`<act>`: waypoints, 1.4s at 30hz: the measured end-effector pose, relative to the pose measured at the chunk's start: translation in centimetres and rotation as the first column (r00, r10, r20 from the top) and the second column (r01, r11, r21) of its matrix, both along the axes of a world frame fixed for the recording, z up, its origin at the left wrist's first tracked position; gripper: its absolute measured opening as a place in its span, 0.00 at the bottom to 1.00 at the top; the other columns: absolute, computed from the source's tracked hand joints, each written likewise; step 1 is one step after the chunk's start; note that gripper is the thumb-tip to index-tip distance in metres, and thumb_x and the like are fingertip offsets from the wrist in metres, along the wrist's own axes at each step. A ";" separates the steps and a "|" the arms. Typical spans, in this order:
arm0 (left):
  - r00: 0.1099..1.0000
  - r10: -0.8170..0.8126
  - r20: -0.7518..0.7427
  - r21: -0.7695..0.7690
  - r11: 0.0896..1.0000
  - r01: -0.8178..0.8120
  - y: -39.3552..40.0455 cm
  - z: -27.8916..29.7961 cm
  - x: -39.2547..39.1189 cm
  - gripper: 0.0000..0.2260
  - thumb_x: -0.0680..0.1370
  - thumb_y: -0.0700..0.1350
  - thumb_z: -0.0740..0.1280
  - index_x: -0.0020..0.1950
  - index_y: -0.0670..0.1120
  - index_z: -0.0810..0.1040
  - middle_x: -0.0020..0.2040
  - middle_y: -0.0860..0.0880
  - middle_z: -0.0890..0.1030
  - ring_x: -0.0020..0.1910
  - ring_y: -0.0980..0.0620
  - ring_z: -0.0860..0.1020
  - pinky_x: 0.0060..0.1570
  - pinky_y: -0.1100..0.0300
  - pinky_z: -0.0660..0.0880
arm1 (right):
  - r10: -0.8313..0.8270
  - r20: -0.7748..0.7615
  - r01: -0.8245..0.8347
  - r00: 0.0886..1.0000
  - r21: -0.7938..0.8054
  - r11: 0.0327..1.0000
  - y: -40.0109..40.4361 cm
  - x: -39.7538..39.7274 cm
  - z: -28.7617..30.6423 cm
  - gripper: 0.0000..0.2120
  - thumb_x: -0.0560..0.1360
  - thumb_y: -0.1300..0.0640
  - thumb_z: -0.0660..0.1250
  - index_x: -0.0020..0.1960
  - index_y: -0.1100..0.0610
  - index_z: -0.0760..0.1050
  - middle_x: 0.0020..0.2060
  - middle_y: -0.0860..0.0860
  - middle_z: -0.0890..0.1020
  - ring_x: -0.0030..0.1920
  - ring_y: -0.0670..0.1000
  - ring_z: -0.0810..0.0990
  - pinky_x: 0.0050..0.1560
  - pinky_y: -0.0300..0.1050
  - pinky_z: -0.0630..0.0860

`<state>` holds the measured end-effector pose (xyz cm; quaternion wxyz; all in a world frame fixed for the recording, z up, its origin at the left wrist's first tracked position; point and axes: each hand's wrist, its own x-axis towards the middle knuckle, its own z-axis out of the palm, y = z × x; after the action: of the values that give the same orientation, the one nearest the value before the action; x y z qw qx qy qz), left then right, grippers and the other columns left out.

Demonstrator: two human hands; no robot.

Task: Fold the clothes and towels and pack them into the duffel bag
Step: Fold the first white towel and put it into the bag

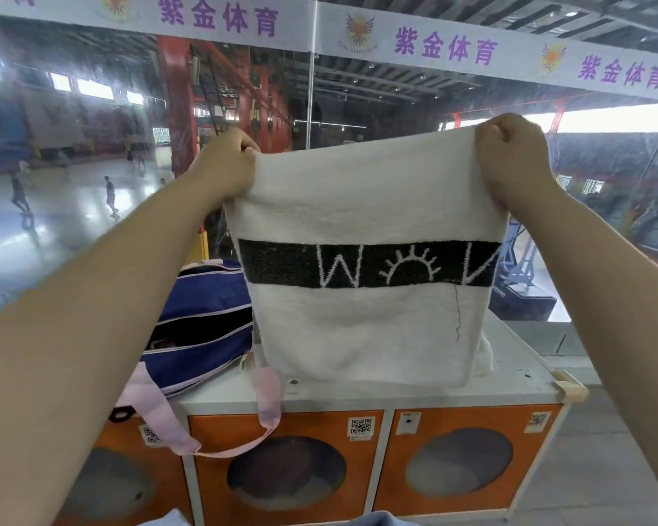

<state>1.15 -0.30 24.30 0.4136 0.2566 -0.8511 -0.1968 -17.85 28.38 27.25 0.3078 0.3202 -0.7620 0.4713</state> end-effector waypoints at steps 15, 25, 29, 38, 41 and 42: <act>0.989 0.045 0.142 0.214 0.974 -0.075 -3.3 -11.6 -9.2 0.08 0.83 0.45 0.56 0.54 0.48 0.75 0.48 0.50 0.79 0.41 0.52 0.78 0.43 0.55 0.72 | -0.116 0.365 -0.086 0.924 0.494 0.865 -2.6 -8.8 -10.0 0.13 0.78 0.59 0.60 0.50 0.68 0.79 0.40 0.63 0.84 0.30 0.54 0.82 0.38 0.43 0.81; 0.984 -0.161 -0.076 0.468 0.866 0.178 -4.4 -17.4 -8.9 0.07 0.83 0.42 0.57 0.50 0.51 0.72 0.55 0.45 0.78 0.50 0.50 0.82 0.57 0.49 0.78 | -0.034 0.435 -0.135 0.900 0.352 0.926 -2.2 -9.1 -15.7 0.12 0.77 0.59 0.64 0.46 0.68 0.80 0.44 0.63 0.84 0.46 0.61 0.82 0.53 0.53 0.78; 0.970 -0.242 -0.007 0.351 0.908 0.229 -3.2 -20.4 -6.1 0.05 0.83 0.43 0.59 0.55 0.48 0.73 0.54 0.47 0.78 0.53 0.50 0.79 0.56 0.51 0.78 | -0.033 0.455 -0.167 0.890 0.391 0.905 0.2 -7.6 -19.3 0.08 0.76 0.53 0.64 0.40 0.51 0.80 0.40 0.50 0.83 0.39 0.52 0.79 0.38 0.42 0.75; 0.900 -0.375 0.222 0.186 0.923 0.338 1.3 -26.3 2.9 0.08 0.81 0.42 0.62 0.58 0.53 0.74 0.56 0.59 0.77 0.55 0.65 0.75 0.52 0.71 0.69 | 0.105 0.501 -0.302 0.859 0.330 0.894 5.7 -2.0 -28.3 0.04 0.77 0.56 0.67 0.46 0.48 0.78 0.39 0.44 0.79 0.39 0.45 0.76 0.43 0.39 0.71; 0.877 -0.382 0.291 0.199 0.921 0.335 2.1 -28.2 4.2 0.10 0.81 0.42 0.62 0.59 0.56 0.73 0.59 0.59 0.77 0.55 0.64 0.75 0.50 0.72 0.71 | 0.135 0.525 -0.357 0.840 0.349 0.866 6.7 -1.1 -30.6 0.04 0.77 0.57 0.66 0.49 0.48 0.78 0.48 0.43 0.79 0.50 0.45 0.78 0.54 0.41 0.74; 0.874 -0.392 0.287 0.213 0.916 0.340 2.2 -28.6 4.5 0.10 0.81 0.42 0.62 0.58 0.57 0.73 0.60 0.60 0.77 0.55 0.65 0.76 0.49 0.73 0.71 | 0.137 0.516 -0.359 0.846 0.360 0.861 6.9 -0.7 -31.0 0.04 0.78 0.57 0.66 0.49 0.48 0.77 0.49 0.43 0.79 0.51 0.44 0.77 0.54 0.41 0.73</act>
<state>5.63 1.86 -4.32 0.2017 0.1508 -0.9224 -0.2928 -18.52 35.27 -3.77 -0.0339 0.3550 -0.8509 0.3857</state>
